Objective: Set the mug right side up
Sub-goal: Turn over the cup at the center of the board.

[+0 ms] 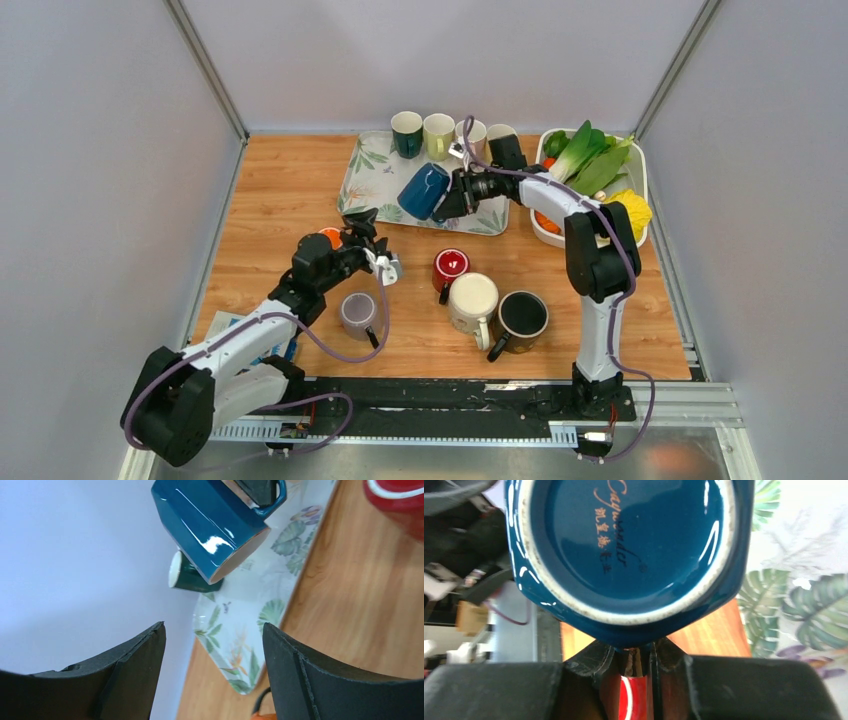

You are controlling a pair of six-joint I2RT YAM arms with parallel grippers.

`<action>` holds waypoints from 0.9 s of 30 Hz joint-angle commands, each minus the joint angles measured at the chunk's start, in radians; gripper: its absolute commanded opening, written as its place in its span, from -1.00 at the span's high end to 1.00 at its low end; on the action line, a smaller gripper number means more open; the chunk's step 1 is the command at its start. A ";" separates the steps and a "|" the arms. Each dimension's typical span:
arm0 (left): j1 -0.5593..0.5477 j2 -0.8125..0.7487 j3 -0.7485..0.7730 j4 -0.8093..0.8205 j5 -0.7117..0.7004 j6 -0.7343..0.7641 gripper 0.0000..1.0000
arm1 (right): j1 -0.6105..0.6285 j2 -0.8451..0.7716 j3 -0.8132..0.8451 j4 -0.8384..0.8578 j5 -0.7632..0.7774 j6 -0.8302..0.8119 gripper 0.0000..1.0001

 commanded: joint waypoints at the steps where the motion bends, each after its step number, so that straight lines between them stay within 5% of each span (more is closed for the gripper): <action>1: -0.021 0.083 -0.036 0.342 -0.062 0.140 -0.56 | -0.014 -0.038 -0.034 0.366 -0.332 0.294 0.98; 9: -0.066 0.175 -0.019 0.568 -0.107 0.415 -0.55 | -0.013 -0.011 -0.082 0.773 -0.458 0.704 1.00; 13: -0.065 0.130 0.002 0.478 -0.051 0.407 -0.50 | 0.002 -0.013 -0.092 0.720 -0.463 0.693 1.00; 20: -0.066 0.167 -0.058 0.595 -0.002 0.426 -0.43 | 0.050 -0.054 -0.150 0.721 -0.497 0.651 1.00; 27: -0.111 0.350 -0.046 0.912 -0.036 0.480 -0.13 | 0.042 -0.027 -0.158 0.762 -0.535 0.717 1.00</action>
